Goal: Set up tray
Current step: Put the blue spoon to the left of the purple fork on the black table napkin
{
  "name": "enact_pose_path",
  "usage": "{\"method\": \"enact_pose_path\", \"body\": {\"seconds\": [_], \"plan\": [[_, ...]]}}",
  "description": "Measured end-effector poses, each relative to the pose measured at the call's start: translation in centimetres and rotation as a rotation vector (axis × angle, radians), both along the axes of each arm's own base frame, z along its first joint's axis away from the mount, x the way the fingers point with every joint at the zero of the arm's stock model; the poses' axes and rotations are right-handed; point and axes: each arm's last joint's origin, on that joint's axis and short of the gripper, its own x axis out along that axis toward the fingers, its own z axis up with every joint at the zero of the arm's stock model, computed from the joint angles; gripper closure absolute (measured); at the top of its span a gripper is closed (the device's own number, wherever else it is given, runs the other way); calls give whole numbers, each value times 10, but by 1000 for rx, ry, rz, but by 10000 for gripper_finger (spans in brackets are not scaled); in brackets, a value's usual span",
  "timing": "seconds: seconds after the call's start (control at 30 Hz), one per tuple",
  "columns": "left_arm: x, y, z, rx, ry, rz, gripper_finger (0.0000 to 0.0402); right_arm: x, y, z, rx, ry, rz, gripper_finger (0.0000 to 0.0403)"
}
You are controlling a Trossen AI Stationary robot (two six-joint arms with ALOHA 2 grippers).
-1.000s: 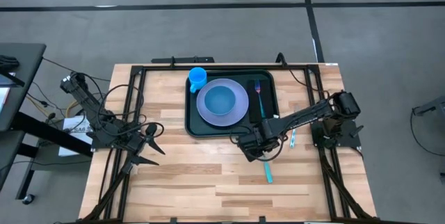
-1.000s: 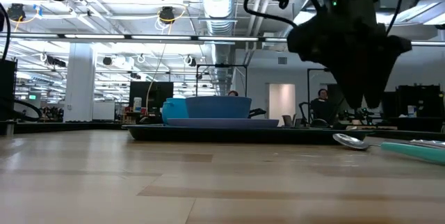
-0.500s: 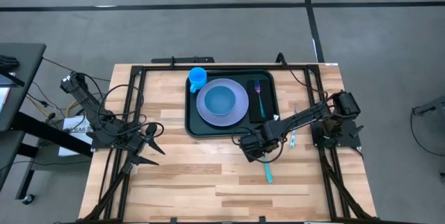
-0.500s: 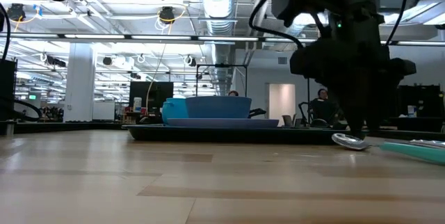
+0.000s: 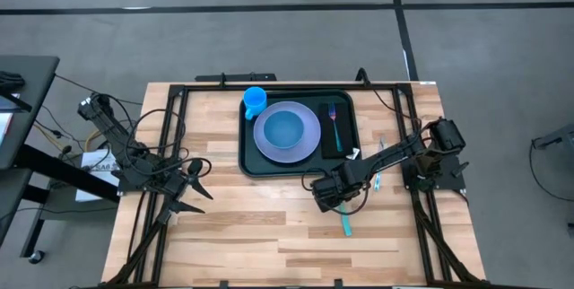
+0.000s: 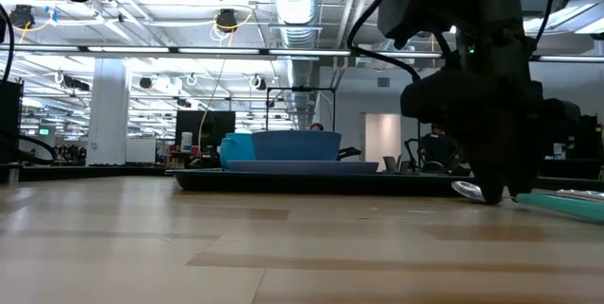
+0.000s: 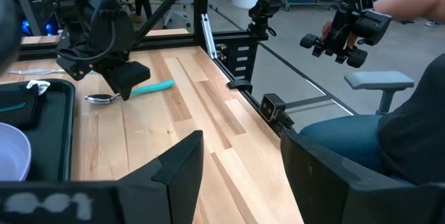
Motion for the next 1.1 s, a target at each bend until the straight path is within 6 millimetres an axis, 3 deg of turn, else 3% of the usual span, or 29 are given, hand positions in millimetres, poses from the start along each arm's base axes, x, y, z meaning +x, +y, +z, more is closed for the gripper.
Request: {"method": "enact_pose_path", "body": {"seconds": [0.43, 1.1], "plan": [[0, 0, 0, 0, 0, 0, 221, -6, -2, -14, 31, 33, -38, 244], [0, 0, 0, 0, 1, -1, 221, -5, -2, -18, 44, 39, -57, 348]]}}
